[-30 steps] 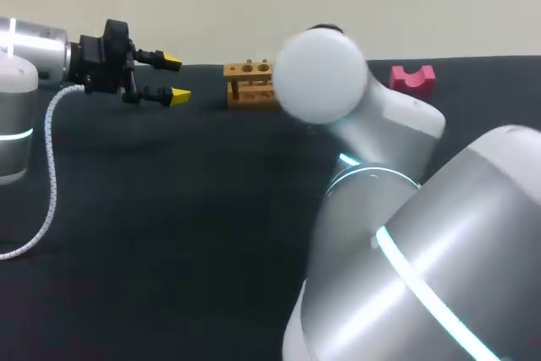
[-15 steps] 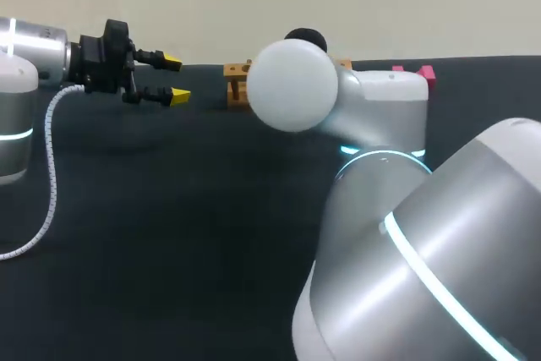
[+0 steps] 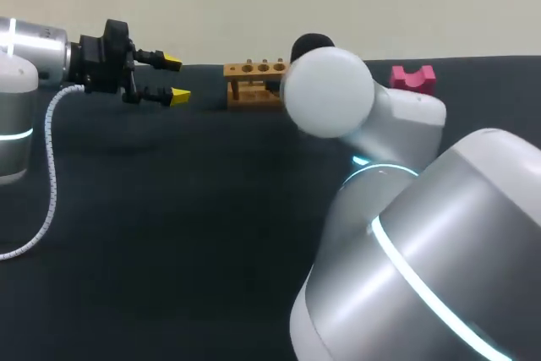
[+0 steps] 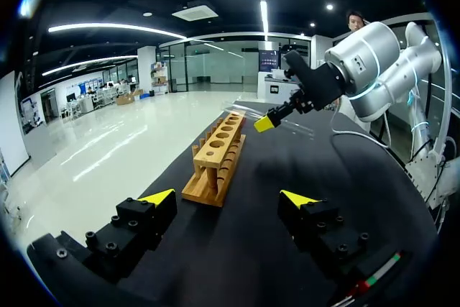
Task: Grasp the test tube, adjust it, and insert it.
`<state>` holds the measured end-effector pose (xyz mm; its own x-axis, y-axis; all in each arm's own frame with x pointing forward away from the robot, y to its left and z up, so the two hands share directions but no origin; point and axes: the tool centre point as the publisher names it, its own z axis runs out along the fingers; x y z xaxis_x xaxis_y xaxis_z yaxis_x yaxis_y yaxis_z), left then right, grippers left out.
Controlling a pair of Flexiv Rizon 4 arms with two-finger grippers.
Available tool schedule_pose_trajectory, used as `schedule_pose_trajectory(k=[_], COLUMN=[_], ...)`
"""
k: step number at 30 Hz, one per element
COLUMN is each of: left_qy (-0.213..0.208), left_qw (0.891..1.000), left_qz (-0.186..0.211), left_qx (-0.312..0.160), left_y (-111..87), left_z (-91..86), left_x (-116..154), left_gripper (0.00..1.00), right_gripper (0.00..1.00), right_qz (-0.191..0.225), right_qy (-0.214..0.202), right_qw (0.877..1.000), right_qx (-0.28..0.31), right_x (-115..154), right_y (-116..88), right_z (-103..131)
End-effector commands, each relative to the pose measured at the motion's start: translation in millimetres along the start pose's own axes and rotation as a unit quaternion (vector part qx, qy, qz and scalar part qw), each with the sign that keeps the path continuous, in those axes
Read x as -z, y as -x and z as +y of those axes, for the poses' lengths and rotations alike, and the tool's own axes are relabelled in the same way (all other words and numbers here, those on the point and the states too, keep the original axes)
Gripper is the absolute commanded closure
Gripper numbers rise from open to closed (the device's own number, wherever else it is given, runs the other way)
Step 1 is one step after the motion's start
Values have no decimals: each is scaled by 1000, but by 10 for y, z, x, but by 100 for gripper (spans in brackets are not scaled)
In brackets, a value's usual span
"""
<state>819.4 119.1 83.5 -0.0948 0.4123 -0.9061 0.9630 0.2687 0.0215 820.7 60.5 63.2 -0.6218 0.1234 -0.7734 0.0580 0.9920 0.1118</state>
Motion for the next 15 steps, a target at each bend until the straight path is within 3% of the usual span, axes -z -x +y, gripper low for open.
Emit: schedule_pose_trajectory(k=[1, 15], left_qy=[1, 1], left_qw=[1000, 1000], left_qz=[-2, -2], left_qx=[-2, -2], left_y=[-13, -13], left_z=[-12, -12], left_x=[7, 7], left_gripper=[0, 0], right_gripper=[100, 100], right_qz=[-1, 38], right_qy=[8, 7], right_qw=[1000, 999], right_qx=[3, -5], right_x=[-51, -102], right_y=[-19, -32], right_z=[-26, -39])
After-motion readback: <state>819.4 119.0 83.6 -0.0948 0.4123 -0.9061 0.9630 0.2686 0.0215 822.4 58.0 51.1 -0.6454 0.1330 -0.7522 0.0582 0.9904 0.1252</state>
